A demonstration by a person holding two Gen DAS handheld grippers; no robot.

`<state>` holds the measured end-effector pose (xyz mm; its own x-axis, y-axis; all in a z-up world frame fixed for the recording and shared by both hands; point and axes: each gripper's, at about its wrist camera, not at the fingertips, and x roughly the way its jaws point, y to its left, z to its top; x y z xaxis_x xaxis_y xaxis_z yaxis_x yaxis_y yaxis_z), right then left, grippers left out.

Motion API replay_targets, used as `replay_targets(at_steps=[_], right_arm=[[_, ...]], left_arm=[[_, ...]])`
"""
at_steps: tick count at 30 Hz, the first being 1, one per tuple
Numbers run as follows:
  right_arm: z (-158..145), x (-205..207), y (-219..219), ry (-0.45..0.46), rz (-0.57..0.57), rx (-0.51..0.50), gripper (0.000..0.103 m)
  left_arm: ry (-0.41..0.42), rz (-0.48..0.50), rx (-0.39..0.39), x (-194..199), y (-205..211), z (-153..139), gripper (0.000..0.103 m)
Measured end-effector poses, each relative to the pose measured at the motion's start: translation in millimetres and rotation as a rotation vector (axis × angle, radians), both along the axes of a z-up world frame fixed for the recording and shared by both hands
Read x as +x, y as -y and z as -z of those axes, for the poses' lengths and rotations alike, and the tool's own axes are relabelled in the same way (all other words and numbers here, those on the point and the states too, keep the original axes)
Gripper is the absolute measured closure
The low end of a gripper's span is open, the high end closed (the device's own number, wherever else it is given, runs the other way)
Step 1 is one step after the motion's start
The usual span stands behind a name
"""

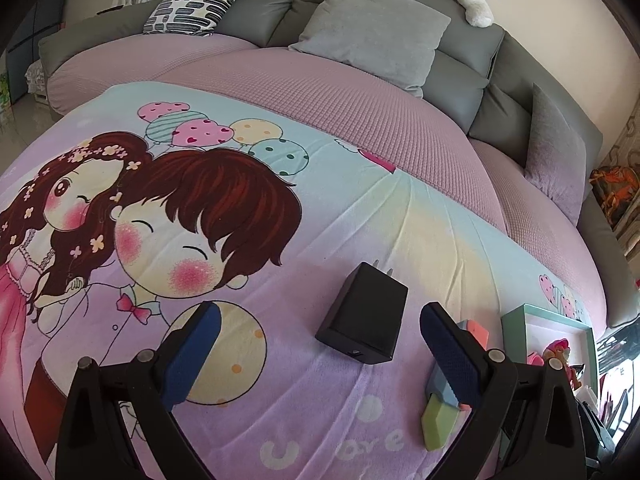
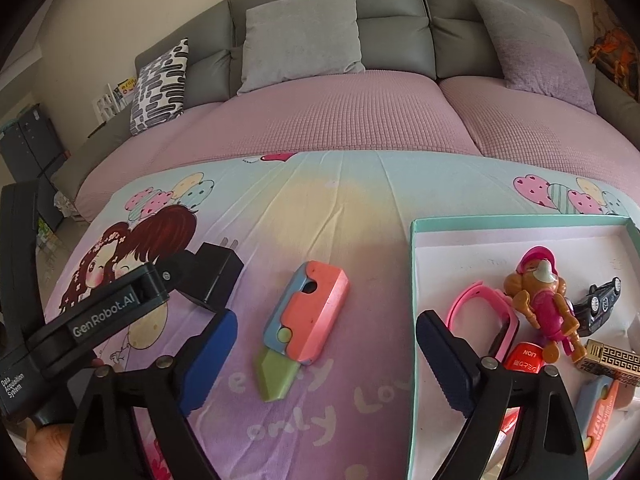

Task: Organize rigid objects
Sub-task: 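Move both tools back from the tray toward the remaining objects, then close the left gripper on the black charger while the right grasps the pastel folding knife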

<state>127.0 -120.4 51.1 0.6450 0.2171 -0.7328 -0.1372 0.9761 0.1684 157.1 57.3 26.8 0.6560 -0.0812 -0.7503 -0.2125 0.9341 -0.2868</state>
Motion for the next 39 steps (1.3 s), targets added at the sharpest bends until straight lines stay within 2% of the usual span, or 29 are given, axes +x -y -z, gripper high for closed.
replay_targets(at_steps=[7,14,17,20,22,27,33,37,39], right_arm=[[4,7,-11,0.001,-0.035,-0.034,0.017],[8,8,-12,-0.010,-0.042,-0.046,0.017],[7,9,-13,-0.009,-0.044,-0.053,0.017],[9,9,-15,-0.012,-0.053,-0.064,0.018],[10,10,-17,-0.012,-0.062,-0.065,0.018],[13,13,-24,-0.018,-0.075,-0.081,0.018],[26,23,-32,-0.049,-0.080,-0.100,0.020],[34,27,-37,-0.052,-0.070,-0.127,0.028],[35,28,-39,-0.052,-0.068,-0.137,0.040]], left_arm=[[-0.036,0.039,-0.005,12,8,12,0.003],[-0.037,0.054,0.001,17,15,15,0.004],[-0.032,0.060,-0.002,18,17,17,0.018],[-0.034,0.064,0.018,19,18,18,0.024],[-0.028,0.067,0.014,19,17,18,0.038],[-0.040,0.048,0.014,17,10,18,0.057],[-0.067,0.018,0.009,13,-3,16,0.057],[-0.075,0.013,0.010,11,-6,16,0.057],[-0.078,0.015,0.018,11,-5,16,0.057]])
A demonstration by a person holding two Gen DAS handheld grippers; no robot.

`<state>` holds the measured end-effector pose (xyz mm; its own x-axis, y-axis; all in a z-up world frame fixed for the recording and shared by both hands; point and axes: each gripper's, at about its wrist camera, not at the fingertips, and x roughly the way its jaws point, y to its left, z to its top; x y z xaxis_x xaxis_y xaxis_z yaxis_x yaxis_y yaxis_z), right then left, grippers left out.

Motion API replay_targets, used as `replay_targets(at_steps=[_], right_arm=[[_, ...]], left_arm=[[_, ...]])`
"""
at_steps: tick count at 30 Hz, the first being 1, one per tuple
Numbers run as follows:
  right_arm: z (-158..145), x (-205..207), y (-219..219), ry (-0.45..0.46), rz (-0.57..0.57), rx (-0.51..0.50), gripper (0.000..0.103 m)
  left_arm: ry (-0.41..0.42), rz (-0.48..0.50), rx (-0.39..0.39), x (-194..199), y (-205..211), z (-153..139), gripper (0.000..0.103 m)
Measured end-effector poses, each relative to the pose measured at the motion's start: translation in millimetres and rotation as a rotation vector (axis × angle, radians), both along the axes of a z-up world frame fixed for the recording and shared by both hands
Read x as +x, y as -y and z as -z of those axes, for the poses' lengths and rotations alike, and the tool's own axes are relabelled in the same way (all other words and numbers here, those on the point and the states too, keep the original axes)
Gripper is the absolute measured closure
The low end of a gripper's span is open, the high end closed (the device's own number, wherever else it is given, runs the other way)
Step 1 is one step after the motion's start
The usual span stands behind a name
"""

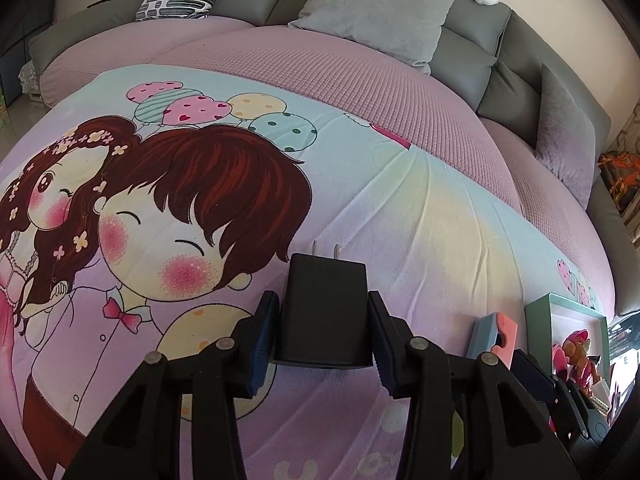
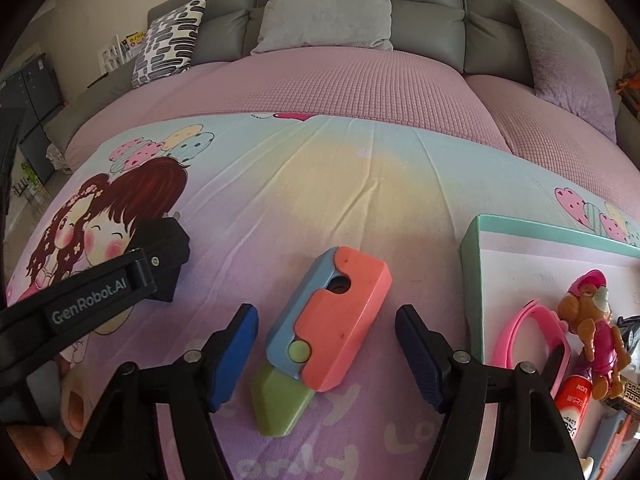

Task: Organize rigid objects
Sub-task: 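Close the left gripper on the black charger while the right grasps the pastel folding knife, then carry the black charger and pastel knife over the tray with both grippers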

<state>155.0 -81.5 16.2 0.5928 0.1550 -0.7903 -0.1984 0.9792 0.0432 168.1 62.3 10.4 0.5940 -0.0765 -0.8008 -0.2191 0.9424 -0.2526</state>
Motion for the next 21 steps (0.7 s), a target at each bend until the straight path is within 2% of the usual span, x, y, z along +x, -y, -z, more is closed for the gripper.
replay_targets(at_steps=[2,5,12,21], right_arm=[[0,1,0,-0.001,0.009,-0.010,0.048],[-1,-1,5,-0.003,0.018,0.003,0.052],[-15,-13,21,0.017,0.051,0.059,0.052],[-56,-48,62,0.088,0.146,0.118,0.052]], left_arm=[[-0.003,0.003,0.011,0,2,-1,0.057],[-0.007,0.003,0.005,-1,2,-2,0.058],[0.012,0.012,-0.006,-8,6,-15,0.058],[0.108,0.076,-0.030,-30,31,-58,0.058]])
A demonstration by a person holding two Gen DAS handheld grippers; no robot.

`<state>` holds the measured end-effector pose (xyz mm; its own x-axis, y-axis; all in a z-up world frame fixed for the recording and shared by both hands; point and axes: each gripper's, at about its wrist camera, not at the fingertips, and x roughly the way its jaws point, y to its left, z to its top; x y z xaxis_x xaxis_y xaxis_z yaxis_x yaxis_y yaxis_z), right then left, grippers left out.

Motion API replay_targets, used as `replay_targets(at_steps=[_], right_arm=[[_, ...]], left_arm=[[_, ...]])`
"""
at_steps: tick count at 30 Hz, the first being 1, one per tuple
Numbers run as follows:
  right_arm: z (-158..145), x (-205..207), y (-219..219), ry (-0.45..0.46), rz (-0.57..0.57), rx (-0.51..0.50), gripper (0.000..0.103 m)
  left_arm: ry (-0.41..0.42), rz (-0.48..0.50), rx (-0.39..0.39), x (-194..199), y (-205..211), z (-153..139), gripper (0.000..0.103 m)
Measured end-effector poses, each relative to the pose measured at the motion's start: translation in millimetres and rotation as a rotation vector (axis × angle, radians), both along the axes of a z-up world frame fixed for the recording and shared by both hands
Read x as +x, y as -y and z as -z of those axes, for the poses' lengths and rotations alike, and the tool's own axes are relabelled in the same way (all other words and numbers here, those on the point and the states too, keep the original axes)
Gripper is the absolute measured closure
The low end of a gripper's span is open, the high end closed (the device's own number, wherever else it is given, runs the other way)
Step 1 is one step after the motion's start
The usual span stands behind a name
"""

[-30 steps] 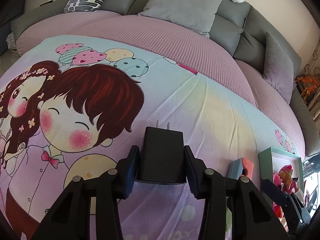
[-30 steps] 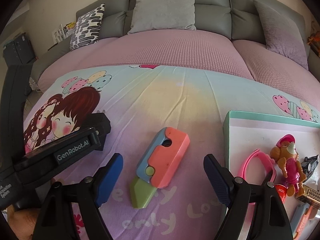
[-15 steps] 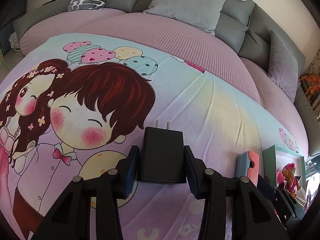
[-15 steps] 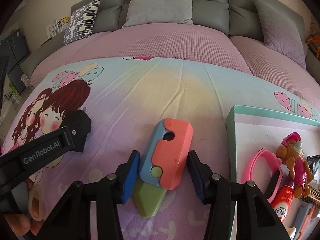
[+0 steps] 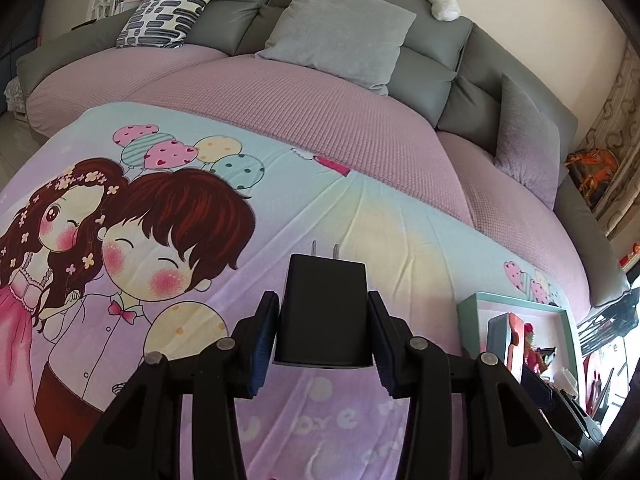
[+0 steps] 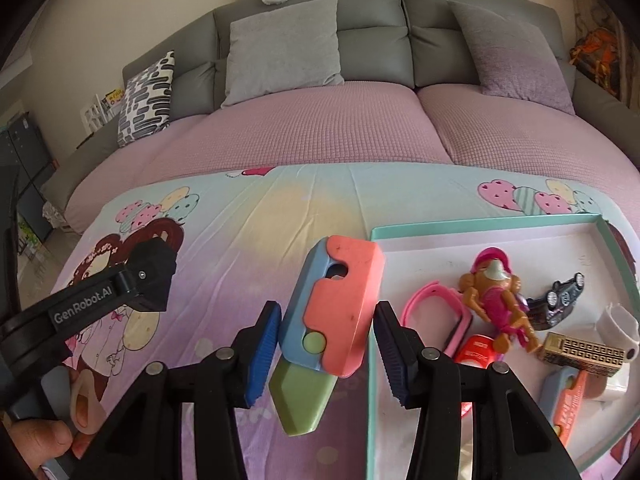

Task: Organize rigid objects
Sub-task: 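Carry the black charger and pastel knife over the tray with both grippers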

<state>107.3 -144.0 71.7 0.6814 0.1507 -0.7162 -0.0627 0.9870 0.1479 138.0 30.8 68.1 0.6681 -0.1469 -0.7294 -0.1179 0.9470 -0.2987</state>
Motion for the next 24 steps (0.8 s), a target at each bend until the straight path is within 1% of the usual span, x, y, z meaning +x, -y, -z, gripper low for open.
replay_targets(at_steps=[5,10,14,17,24], right_arm=[[-14,-20,30,0.018,0.075,0.006,0.052],[-18,-40,64,0.017,0.163,0.003,0.052],[-14,-53,96,-0.007,0.251,-0.005,0.052],[-10,-58,119,-0.023,0.301,0.001,0.052],[-4,-65,148,-0.049,0.347,0.045,0.052]], left_arm=[[0.049,0.092,-0.015,-16,29,-20,0.058],[0.059,0.194,0.011,-26,63,-29,0.058],[0.044,0.292,0.011,-32,93,-27,0.058],[0.033,0.354,0.027,-37,117,-24,0.058],[-0.016,0.471,0.039,-48,163,-9,0.058]])
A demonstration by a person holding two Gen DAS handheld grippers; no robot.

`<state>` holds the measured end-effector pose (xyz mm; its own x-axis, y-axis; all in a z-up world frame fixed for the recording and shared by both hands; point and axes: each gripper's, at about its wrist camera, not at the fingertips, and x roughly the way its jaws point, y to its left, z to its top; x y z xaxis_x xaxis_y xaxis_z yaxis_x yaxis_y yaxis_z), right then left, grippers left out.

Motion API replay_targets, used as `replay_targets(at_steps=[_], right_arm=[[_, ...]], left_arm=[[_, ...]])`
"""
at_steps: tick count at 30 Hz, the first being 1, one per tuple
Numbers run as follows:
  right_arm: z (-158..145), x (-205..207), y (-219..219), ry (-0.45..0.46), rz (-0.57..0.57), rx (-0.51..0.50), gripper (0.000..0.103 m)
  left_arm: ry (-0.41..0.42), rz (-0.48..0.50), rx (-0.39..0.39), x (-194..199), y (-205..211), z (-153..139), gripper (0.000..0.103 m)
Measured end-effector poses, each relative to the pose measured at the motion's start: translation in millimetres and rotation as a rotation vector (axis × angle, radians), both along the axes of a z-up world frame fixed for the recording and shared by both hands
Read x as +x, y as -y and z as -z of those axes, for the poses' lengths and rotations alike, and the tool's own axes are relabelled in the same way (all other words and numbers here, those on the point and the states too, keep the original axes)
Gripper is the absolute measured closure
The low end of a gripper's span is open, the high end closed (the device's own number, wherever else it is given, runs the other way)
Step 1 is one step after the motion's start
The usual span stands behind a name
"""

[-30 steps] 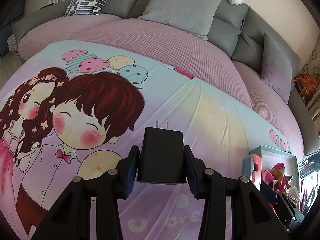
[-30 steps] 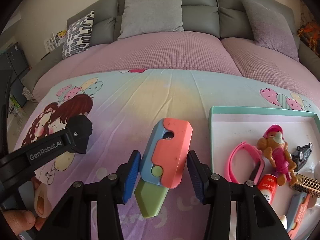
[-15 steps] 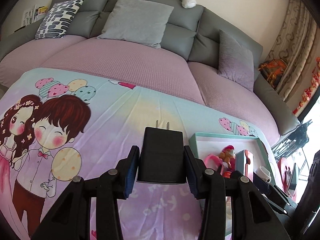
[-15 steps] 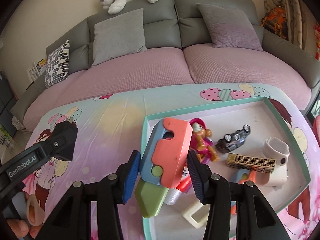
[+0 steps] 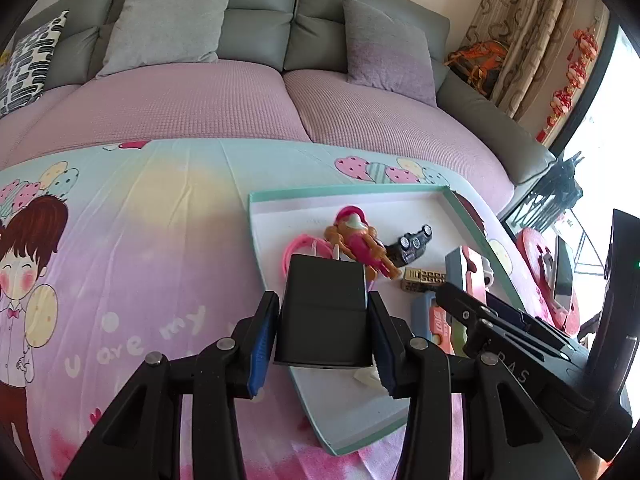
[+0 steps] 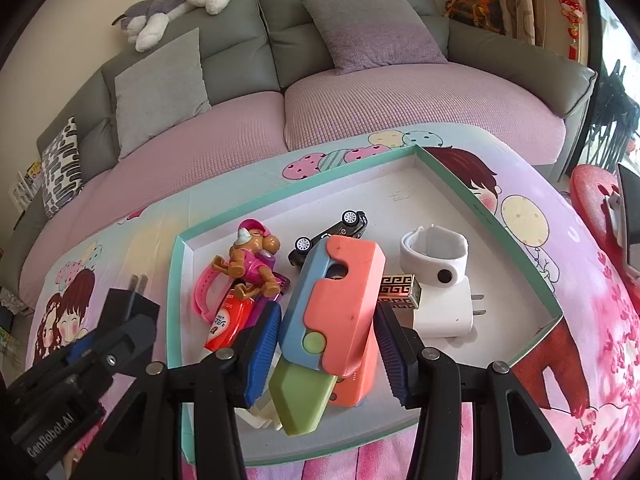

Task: Organize rigid objects
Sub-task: 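Carry the black charger and pastel knife over the tray with both grippers, then open the left gripper to drop the charger while the right releases the knife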

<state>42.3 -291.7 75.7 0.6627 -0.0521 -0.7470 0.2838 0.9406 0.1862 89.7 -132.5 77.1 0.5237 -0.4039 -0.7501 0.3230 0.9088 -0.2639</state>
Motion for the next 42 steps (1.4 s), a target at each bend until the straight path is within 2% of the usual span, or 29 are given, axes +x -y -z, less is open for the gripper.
replay_targets(at_steps=[8,20,26,30,36,39,42], right_arm=[[5,-1,8,-0.017,-0.005,0.020,0.052],[11,1,12,-0.027,-0.028,0.055,0.052],[14,4,7,-0.043,-0.051,0.056,0.052],[15,5,3,-0.065,-0.054,0.025,0.052],[15,4,1,-0.082,-0.060,0.014,0.051],[11,1,0,-0.078,-0.060,0.003,0.049],[4,-4,-1,-0.071,-0.060,-0.004,0.047]], left_arm=[[-0.049,0.006,0.042,-8,15,17,0.058],[-0.074,0.038,0.099,-12,33,29,0.057],[-0.088,0.016,0.114,-9,27,29,0.057],[-0.103,0.001,0.099,-7,19,26,0.057],[-0.113,-0.011,0.094,-8,14,21,0.054],[-0.110,-0.029,0.100,-9,11,17,0.046],[-0.116,-0.057,0.095,-10,3,13,0.045]])
